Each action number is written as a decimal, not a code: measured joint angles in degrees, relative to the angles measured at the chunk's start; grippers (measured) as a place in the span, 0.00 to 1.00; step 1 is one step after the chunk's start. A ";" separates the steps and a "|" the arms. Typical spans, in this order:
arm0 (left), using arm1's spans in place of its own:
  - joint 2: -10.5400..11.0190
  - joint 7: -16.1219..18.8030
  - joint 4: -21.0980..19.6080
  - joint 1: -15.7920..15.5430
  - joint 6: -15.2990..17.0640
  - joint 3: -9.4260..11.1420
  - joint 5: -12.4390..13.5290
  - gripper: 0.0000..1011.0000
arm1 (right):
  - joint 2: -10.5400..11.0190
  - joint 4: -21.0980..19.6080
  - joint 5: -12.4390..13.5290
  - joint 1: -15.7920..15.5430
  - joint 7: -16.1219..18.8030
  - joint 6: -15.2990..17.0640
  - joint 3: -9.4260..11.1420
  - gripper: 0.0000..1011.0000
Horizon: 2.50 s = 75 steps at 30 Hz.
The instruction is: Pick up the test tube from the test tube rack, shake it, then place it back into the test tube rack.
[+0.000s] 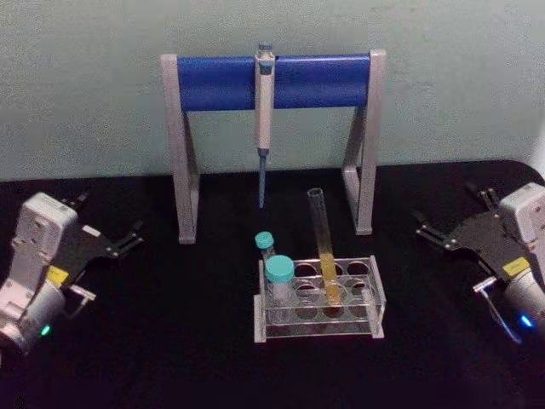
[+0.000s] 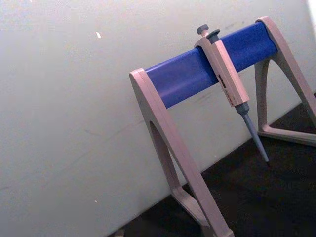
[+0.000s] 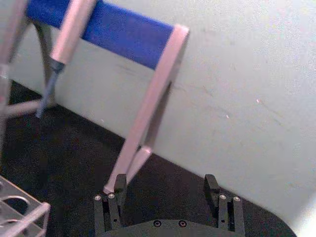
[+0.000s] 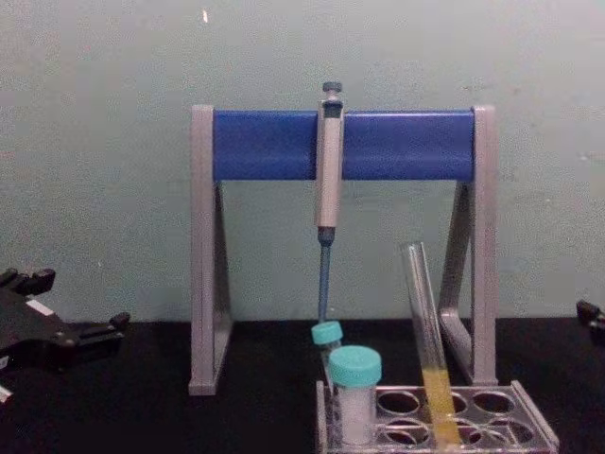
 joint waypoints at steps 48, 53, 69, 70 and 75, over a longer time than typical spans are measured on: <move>0.00 0.00 0.00 0.00 0.00 0.00 0.00 0.99 | -4.62 -0.56 13.47 5.02 29.28 4.88 -0.61 0.99; 0.00 0.00 0.00 0.00 0.00 0.00 0.00 0.99 | -5.86 0.78 13.58 6.29 30.31 6.57 -0.62 0.99; 0.00 0.00 0.00 0.00 0.00 0.00 0.00 0.99 | -7.23 2.28 11.40 9.22 30.96 10.18 -2.33 0.99; 0.00 0.00 0.00 0.00 0.00 0.00 0.00 0.99 | -7.26 2.35 11.29 9.35 30.98 10.27 -2.39 0.99; 0.00 0.00 0.00 0.00 0.00 0.00 0.00 0.99 | -7.53 2.98 10.76 10.27 31.15 11.00 -2.75 0.99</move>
